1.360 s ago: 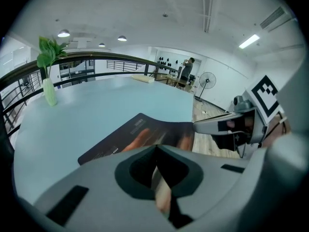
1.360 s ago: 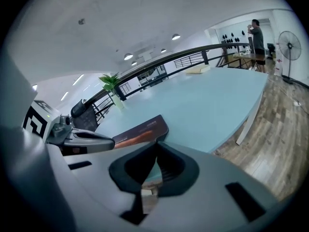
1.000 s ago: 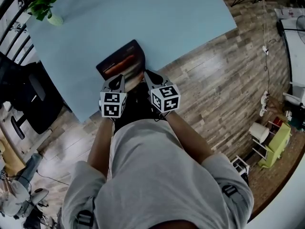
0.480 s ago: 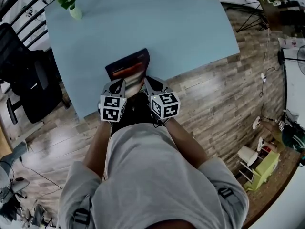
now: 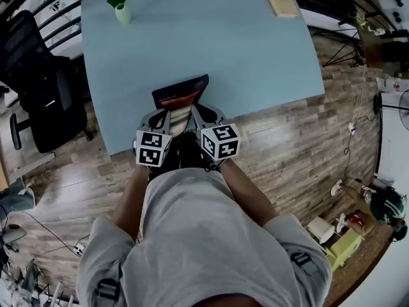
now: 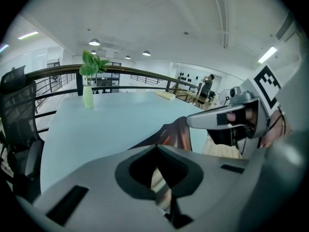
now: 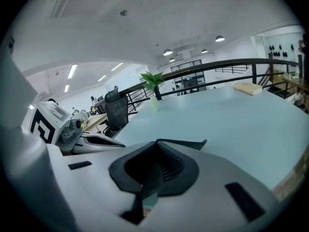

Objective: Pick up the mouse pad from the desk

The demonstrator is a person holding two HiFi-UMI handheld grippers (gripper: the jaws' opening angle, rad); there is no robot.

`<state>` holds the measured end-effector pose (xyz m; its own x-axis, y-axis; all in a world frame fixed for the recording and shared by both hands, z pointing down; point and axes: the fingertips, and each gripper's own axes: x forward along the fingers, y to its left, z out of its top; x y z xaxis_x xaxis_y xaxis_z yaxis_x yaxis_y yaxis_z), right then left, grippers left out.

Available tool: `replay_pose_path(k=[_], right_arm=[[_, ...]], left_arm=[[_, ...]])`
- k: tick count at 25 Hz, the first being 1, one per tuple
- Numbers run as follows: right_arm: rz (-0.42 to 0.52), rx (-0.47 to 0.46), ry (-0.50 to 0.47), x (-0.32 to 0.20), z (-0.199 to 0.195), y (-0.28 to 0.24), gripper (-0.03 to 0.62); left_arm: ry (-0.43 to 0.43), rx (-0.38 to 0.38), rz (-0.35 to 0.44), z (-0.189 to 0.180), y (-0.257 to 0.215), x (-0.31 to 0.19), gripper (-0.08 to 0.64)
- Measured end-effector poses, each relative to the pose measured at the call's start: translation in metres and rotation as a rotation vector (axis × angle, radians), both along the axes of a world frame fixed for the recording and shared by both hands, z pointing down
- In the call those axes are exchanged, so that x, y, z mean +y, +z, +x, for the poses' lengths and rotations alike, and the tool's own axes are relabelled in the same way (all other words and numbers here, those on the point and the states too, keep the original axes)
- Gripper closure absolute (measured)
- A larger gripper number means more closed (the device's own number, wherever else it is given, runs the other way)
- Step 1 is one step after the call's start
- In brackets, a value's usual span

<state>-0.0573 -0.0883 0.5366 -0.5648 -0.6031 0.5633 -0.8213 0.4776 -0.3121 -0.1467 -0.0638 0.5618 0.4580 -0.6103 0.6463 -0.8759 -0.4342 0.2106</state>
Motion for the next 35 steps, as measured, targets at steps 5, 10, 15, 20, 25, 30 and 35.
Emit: replay_pose_path(k=[5,10,15,20,25,30,35], right_arm=[[0.013,-0.007,-0.048,-0.006,-0.016,-0.004,0.577],[0.026,-0.014,-0.083,-0.010,-0.029,-0.008,0.577],[0.038,-0.020,-0.117,-0.015,-0.045,-0.013,0.577],[0.057,-0.028,-0.143,-0.020,-0.057,-0.020,0.577],[0.076,-0.037,-0.153,-0.025,-0.063,-0.028,0.577],[0.086,-0.057,-0.156,-0.030,-0.066,-0.036,0.577],[0.114,-0.084,-0.157,-0.035,-0.070,-0.051,0.577]], left_arm=[[-0.045,0.000,0.006,-0.012,-0.001,0.002,0.548],[-0.090,0.001,0.018,-0.023,-0.006,0.003,0.548],[-0.132,0.000,0.031,-0.036,-0.012,0.003,0.548],[-0.166,0.001,0.047,-0.046,-0.018,0.000,0.548],[-0.210,0.012,0.065,-0.055,-0.027,-0.008,0.548],[-0.229,0.013,0.107,-0.058,-0.045,-0.021,0.548],[-0.233,0.017,0.146,-0.061,-0.065,-0.031,0.548]])
